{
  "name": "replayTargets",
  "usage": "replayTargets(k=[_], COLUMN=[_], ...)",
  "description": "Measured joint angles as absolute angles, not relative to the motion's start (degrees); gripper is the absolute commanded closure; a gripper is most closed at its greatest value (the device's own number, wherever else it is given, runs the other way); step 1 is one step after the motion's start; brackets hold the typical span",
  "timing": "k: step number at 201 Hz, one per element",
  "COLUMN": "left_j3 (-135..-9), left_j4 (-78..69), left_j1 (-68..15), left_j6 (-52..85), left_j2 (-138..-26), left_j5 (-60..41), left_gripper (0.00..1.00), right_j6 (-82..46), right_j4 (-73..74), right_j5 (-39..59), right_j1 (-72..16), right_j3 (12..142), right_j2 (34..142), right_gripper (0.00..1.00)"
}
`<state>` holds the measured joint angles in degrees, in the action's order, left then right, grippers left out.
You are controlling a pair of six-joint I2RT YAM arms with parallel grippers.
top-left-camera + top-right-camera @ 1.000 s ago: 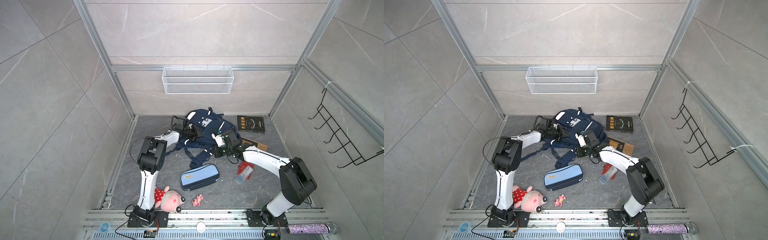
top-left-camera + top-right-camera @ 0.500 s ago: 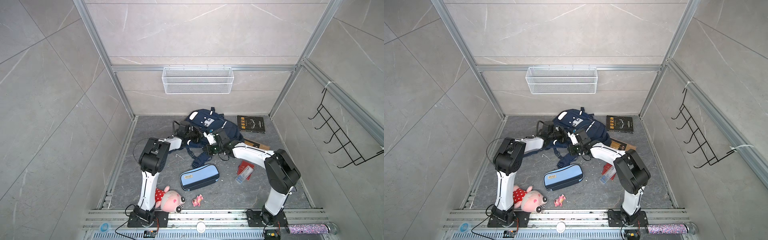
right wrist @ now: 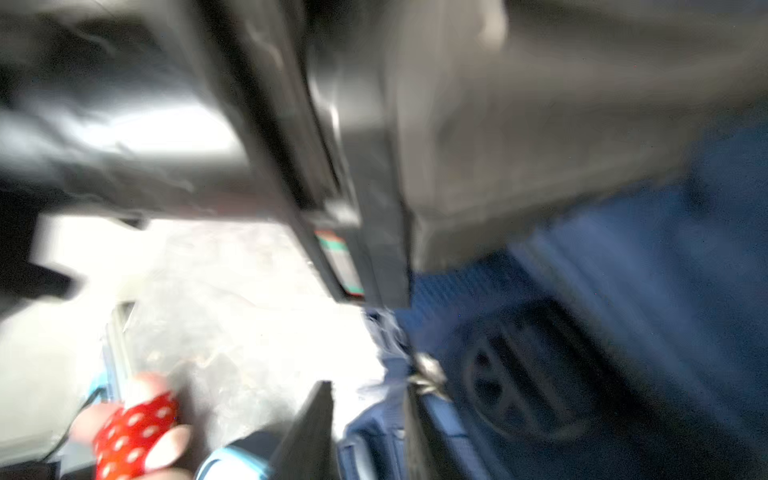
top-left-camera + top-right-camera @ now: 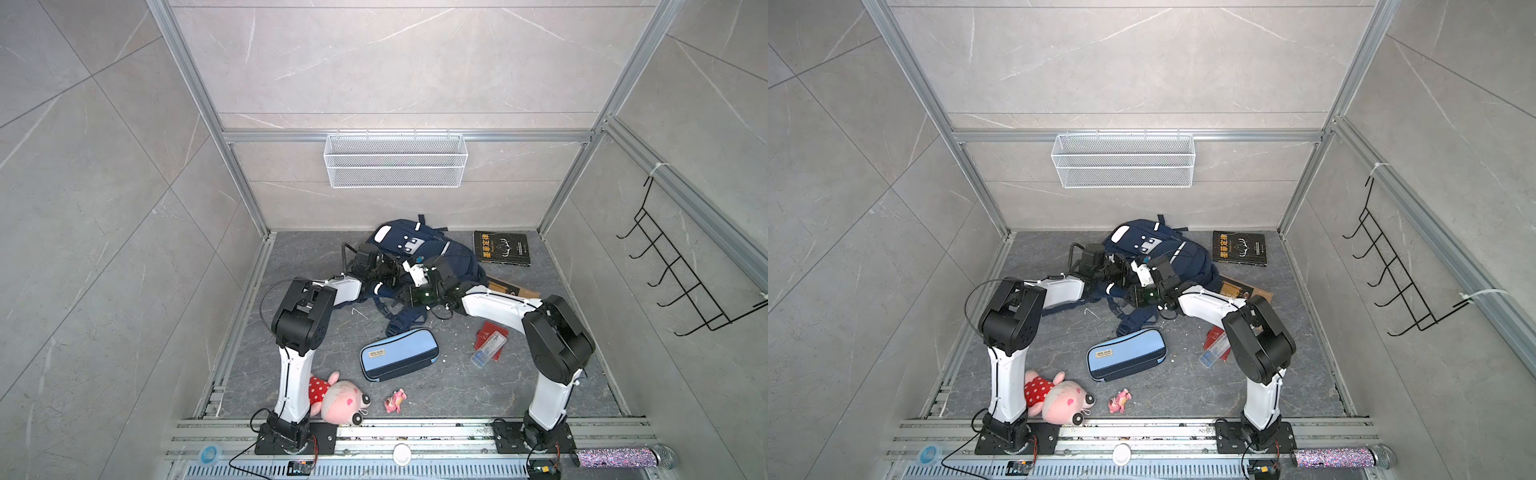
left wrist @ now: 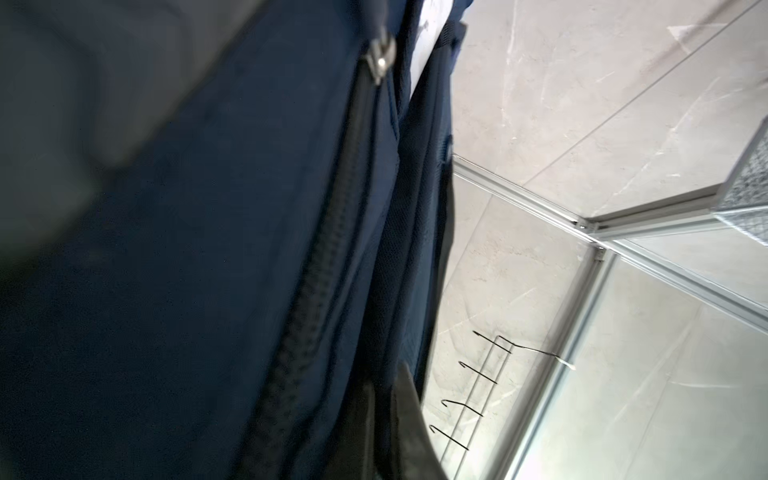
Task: Pack the student bag
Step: 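Move the right gripper to the brown book while the left holds the backpack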
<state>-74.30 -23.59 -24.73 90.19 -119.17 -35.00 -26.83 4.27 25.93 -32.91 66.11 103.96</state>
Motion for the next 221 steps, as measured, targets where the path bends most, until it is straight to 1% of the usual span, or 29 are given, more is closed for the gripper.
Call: replayTargets(k=[16, 29, 47, 82, 97, 116, 126, 138, 147, 160, 173, 177, 186, 208, 212, 217, 221], left_j3=[-72.69, -71.07, -69.56, -71.79, -73.43, -76.58, -78.43, -80.95, -82.87, -84.53, -84.64, -84.64, -84.64, -84.64, -84.64, -84.64, -84.71], left_j4=[-20.49, -18.74, -17.69, -14.35, -12.38, -6.07, -2.22, 3.11, 6.81, 11.75, 17.04, 19.05, 22.52, 28.99, 29.89, 30.63, 31.31], left_j1=[-24.29, -23.11, -20.34, -16.01, -14.96, -14.48, -14.52, -14.74, -14.90, -15.03, -15.33, -15.55, -15.88, -17.65, -18.37, -19.14, -20.03], left_j6=[86.28, 83.44, 80.05, 74.43, 72.01, 66.65, 63.57, 58.57, 55.02, 49.65, 44.27, 41.93, 38.65, 31.31, 30.04, 29.10, 28.45], left_j2=[-116.84, -114.93, -113.56, -114.28, -114.48, -114.48, -114.48, -114.48, -114.32, -113.23, -110.54, -109.25, -106.91, -100.86, -99.94, -99.18, -98.61], left_j5=[-34.57, -34.61, -35.05, -34.74, -34.17, -32.73, -32.01, -31.03, -29.85, -27.83, -25.39, -24.40, -22.85, -20.82, -20.84, -20.95, -21.06], left_gripper=[1.00, 1.00, 1.00, 1.00, 1.00, 1.00, 0.80, 0.62, 0.51, 0.41, 0.35, 0.31, 0.28, 0.24, 0.21, 0.20, 0.16], right_j6=[-29.58, -30.76, -31.09, -32.62, -34.30, -36.07, -36.49, -36.49, -36.47, -36.29, -35.77, -35.42, -34.81, -33.93, -33.80, -33.67, -33.63], right_j4=[5.78, 4.89, 2.48, -3.68, -6.28, -10.79, -12.80, -14.87, -16.12, -17.74, -19.66, -20.49, -22.06, -24.82, -25.34, -26.04, -26.37], right_j5=[27.57, 27.73, 27.14, 24.53, 23.31, 22.11, 21.96, 21.89, 22.09, 22.59, 22.94, 22.94, 22.94, 22.96, 22.92, 22.76, 22.70], right_j1=[-29.50, -26.15, -22.79, -18.13, -15.14, -12.45, -12.03, -12.03, -12.08, -12.08, -12.08, -12.08, -12.08, -10.87, -10.28, -9.39, -8.73], right_j3=[62.92, 62.59, 62.61, 59.86, 56.51, 54.41, 54.50, 55.07, 55.48, 55.77, 55.77, 55.77, 55.77, 55.48, 55.44, 55.44, 55.48], right_j2=[98.61, 94.02, 87.59, 79.13, 77.87, 78.46, 79.11, 79.92, 80.44, 80.95, 81.01, 81.01, 80.99, 80.99, 81.01, 81.19, 81.32], right_gripper=[0.31, 0.25, 0.19, 0.14, 0.13, 0.13, 0.12, 0.12, 0.12, 0.12, 0.11, 0.11, 0.11, 0.11, 0.11, 0.11, 0.11])
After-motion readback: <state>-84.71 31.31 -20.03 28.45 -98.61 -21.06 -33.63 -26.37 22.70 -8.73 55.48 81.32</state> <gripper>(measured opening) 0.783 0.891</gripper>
